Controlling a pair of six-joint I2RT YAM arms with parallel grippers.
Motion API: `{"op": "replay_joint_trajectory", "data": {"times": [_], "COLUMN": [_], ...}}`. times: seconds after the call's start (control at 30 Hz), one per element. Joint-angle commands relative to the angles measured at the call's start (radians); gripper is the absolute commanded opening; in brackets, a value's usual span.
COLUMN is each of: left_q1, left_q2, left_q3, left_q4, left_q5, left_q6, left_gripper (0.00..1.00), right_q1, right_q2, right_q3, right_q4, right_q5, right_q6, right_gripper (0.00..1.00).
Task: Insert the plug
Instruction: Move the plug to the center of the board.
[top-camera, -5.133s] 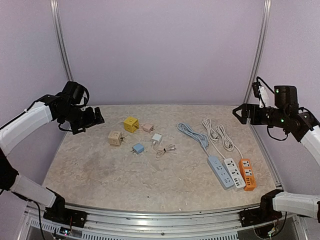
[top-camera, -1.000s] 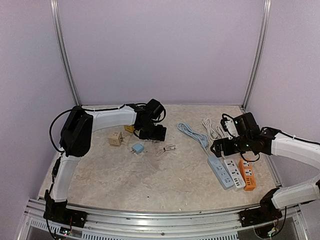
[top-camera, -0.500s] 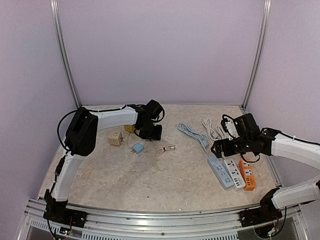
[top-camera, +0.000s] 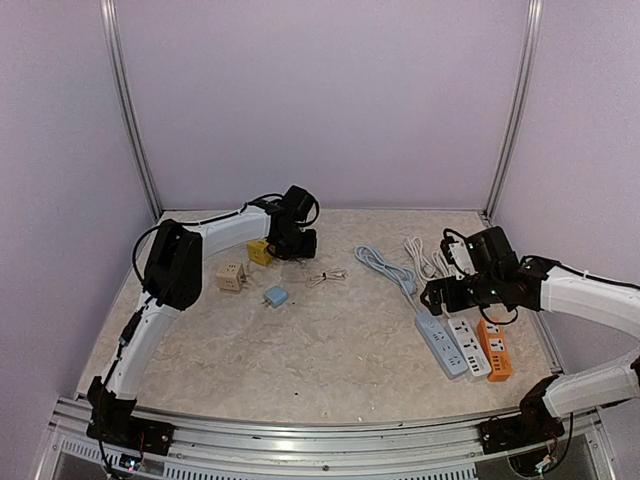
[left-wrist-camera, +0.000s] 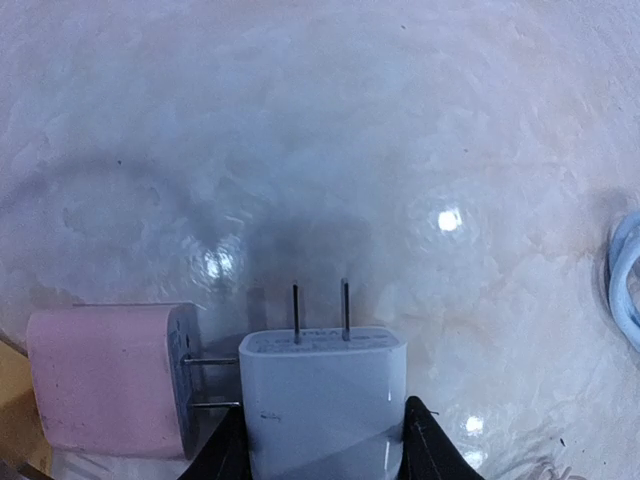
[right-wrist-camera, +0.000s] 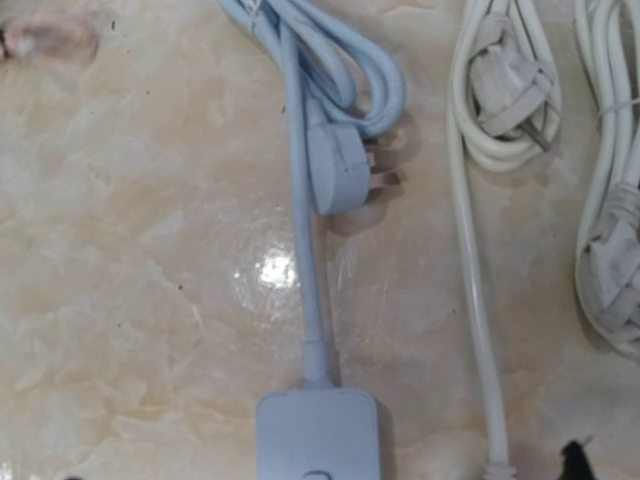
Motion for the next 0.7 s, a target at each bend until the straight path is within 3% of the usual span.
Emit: {"op": "replay_joint_trajectory", "data": {"times": [0.0, 0.07, 0.17, 0.3, 0.4, 0.47, 0.53, 0.67], "left_q1": [0.058, 0.075, 0.115, 0.105, 0.082, 0.075, 0.074, 0.072], "left_q2": [0.065, 0.069, 0.099, 0.059, 0.021, 0.014, 0.007, -0.036], "left_q3": [0.053, 0.065, 0.115, 0.040, 0.008, 0.015, 0.013, -0.006], "left_q4": [0.030, 0.058, 0.051, 0.110, 0.153, 0.155, 0.162, 0.158], "left_q5": [-0.038, -0.041, 0.077, 0.111, 0.106, 0.124, 0.150, 0.191], "left_q6": [-0.043, -0.053, -0.134, -0.159, -0.144, -0.143, -0.148, -0.173], "left_gripper": [0.32, 0.37, 0.41, 0.43, 0.59, 0.82, 0.97, 0.99], "right_q1": [0.012, 0.013, 0.012, 0.012, 0.013, 0.013, 0.013, 0.017], "right_q2": [0.019, 0.031, 0.064, 0.116, 0.147, 0.171, 0.202, 0.269], "right_q3": [-0.008, -0.004, 0.010, 0.034, 0.032, 0.033, 0.041, 0.075], "right_q4": [0.018, 0.027, 0.033, 0.014, 0.025, 0.034, 0.036, 0.028], "right_q5": [-0.006, -0.004, -0.003, -0.010, -0.018, -0.031, -0.049, -0.056], "right_q6": [0.005, 0.002, -0.006, -0.024, -0.031, -0.040, -0.057, -0.093], "right_gripper": [1.00, 1.00, 1.00, 1.00, 1.00, 1.00, 1.00, 1.00]}}
